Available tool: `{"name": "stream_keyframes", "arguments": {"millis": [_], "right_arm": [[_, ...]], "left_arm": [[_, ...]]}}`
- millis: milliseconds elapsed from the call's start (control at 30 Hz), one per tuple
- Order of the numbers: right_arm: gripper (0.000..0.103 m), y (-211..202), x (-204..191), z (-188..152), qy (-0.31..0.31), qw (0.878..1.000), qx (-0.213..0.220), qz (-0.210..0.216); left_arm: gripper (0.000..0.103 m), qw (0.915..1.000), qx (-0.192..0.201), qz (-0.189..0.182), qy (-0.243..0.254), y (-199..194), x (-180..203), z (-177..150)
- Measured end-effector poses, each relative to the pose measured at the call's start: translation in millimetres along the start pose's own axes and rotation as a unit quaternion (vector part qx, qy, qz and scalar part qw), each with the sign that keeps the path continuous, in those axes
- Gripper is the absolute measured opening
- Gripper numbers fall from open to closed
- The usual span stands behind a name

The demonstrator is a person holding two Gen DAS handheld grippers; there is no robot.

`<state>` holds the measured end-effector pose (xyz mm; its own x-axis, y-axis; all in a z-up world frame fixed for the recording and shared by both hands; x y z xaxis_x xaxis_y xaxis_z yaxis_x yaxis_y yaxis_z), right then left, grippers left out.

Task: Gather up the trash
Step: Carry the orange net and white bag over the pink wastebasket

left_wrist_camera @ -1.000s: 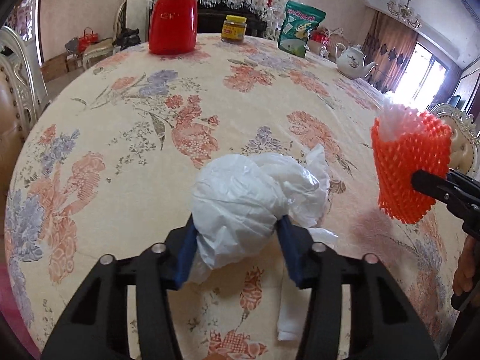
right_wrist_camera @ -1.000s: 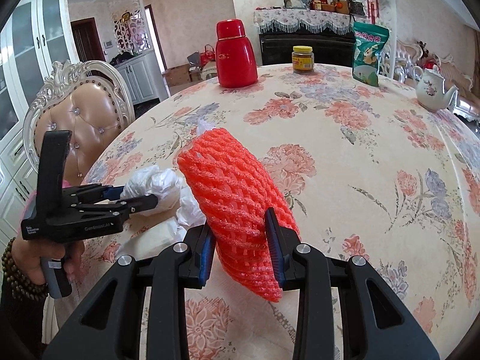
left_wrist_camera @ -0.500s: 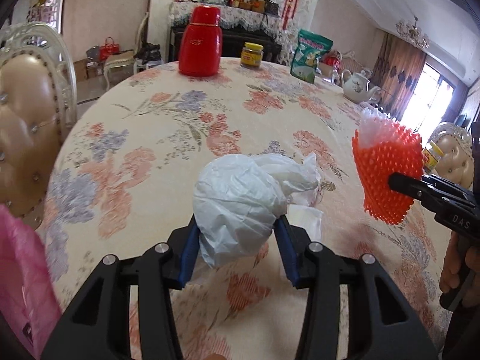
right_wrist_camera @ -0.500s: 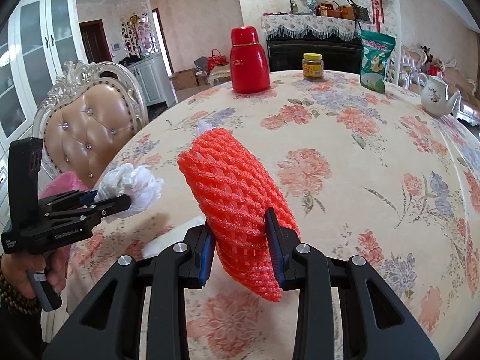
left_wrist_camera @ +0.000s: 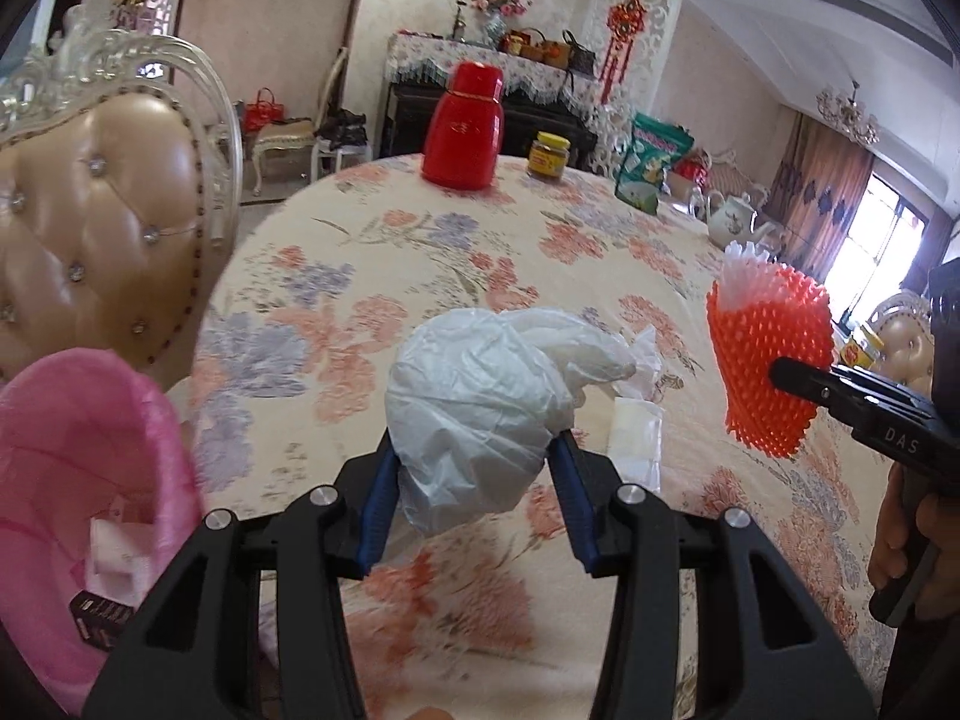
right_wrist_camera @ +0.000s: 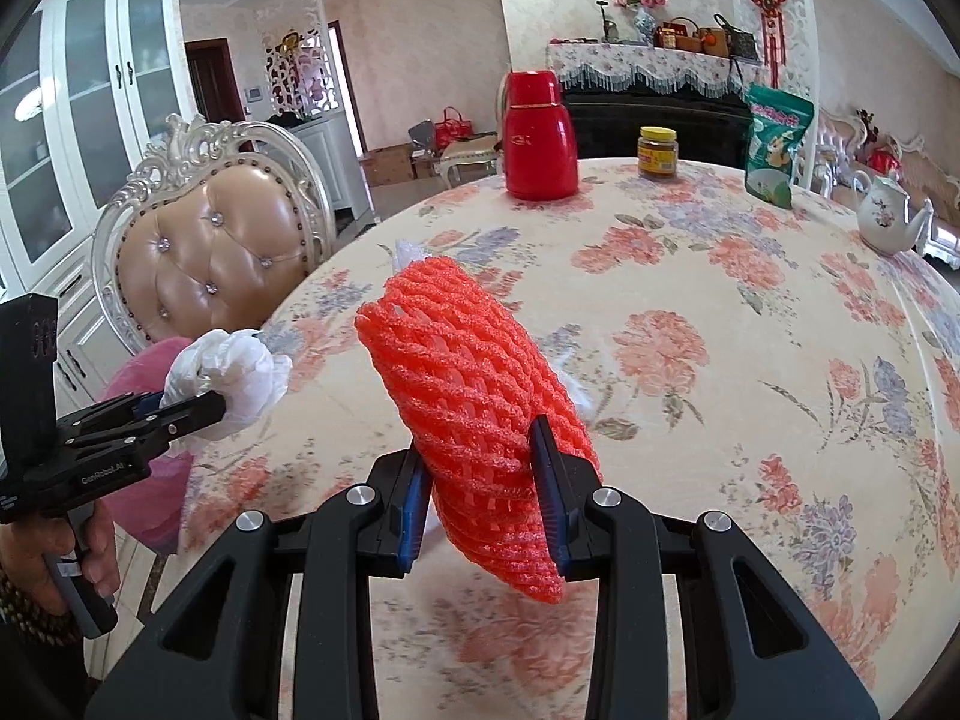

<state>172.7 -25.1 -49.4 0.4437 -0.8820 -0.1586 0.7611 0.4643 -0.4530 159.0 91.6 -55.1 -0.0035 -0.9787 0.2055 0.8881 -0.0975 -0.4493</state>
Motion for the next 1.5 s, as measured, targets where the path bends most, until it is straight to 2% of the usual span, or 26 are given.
{"name": "stream_keyframes", "arguments": {"millis": [367, 767, 1133, 1500], "right_arm": [[0.031, 1.3, -67.9, 17.1, -0.022, 0.999, 0.01, 0.04], [0.031, 19.8, -141.0, 29.7, -0.043, 0.995, 0.005, 0.088], [0.031, 45.1, -212.9, 32.8, -0.064, 0.989, -0.006, 0.133], [0.031, 72.5, -274.5, 29.3, -0.084, 0.981, -0.023, 0.171]], "left_arm": [[0.046, 0.9966, 0.05, 0.061, -0.022, -71.1, -73.1, 18.9], [0.046, 0.9888, 0.081, 0.119, -0.041, -129.3, -145.9, 29.3], [0.046, 0.9828, 0.085, 0.154, -0.056, -159.6, -194.8, 25.5], [0.047, 0.9777, 0.087, 0.176, -0.075, -169.6, -229.2, 21.3]]}}
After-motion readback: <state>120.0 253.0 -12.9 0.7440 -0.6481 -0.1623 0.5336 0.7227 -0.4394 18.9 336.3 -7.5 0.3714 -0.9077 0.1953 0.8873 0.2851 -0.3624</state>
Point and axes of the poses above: each gripper's, at about its wrist camera, not at the fingertips, and y roughly the way its jaws point, x to its right, z to its top, the point moved 8 cm from there along y, roughly the way its jaws point, and after that the axes turned 12 degrees about x, right-handed, at the moved point
